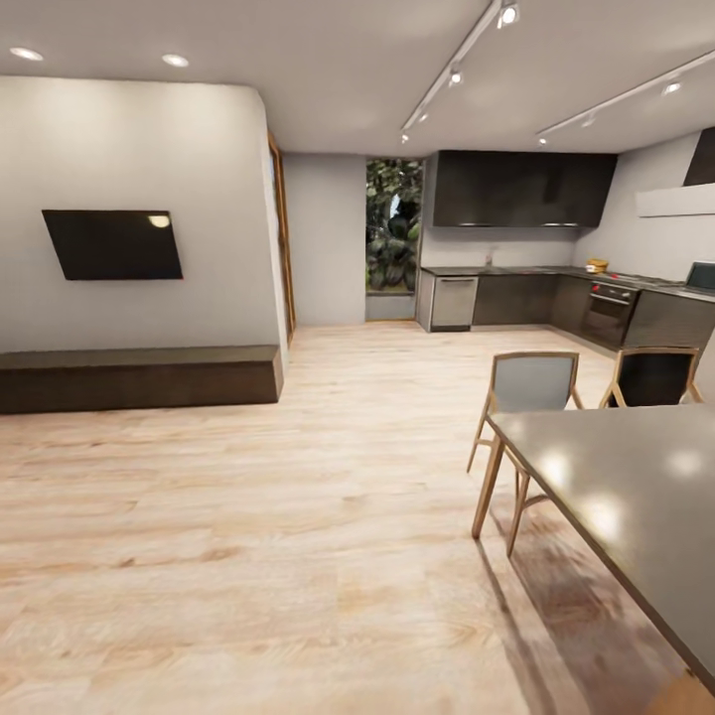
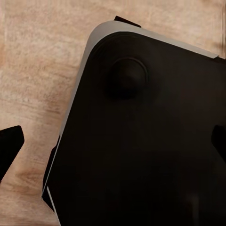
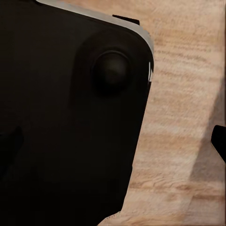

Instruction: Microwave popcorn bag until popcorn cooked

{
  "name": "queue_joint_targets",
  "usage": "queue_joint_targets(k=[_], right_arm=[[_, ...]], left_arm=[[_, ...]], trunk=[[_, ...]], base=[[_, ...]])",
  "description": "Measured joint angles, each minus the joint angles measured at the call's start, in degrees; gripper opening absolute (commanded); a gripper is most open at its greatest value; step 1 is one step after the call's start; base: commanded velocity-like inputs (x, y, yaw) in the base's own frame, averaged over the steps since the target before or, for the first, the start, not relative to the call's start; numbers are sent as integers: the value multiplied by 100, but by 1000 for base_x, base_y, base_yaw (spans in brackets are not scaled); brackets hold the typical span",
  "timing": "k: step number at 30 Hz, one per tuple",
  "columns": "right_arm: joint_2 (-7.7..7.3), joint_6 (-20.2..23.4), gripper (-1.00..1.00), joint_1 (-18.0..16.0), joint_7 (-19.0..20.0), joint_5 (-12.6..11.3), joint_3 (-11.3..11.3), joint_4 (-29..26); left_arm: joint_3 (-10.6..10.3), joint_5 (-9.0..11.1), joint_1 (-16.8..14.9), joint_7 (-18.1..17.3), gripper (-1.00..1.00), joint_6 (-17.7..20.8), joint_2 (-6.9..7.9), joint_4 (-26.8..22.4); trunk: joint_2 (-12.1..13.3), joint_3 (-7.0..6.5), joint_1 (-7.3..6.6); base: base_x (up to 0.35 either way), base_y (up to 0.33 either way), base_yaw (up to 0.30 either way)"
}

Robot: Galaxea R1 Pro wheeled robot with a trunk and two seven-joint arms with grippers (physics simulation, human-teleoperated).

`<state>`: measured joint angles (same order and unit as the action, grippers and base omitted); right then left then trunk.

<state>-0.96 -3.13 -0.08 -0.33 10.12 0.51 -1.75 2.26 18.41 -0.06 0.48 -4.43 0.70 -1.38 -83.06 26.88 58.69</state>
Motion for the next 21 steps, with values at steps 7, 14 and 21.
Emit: queue_joint_targets(k=[7,14,21], right_arm=[[0,0,100,0,-1,-3,0,0],[0,0,100,0,-5,-3,0,0],[0,9,100,0,-7,-1,0,0]], left_arm=[[0,-1,0,-1,100,-1,2,0],[0,7,0,0,100,4,37,0],[0,16,1,6,100,9,54,0]], trunk=[[0,0,0],[0,0,0],[0,0,0]], base=[[328,90,0],[328,135,0],[328,139,0]])
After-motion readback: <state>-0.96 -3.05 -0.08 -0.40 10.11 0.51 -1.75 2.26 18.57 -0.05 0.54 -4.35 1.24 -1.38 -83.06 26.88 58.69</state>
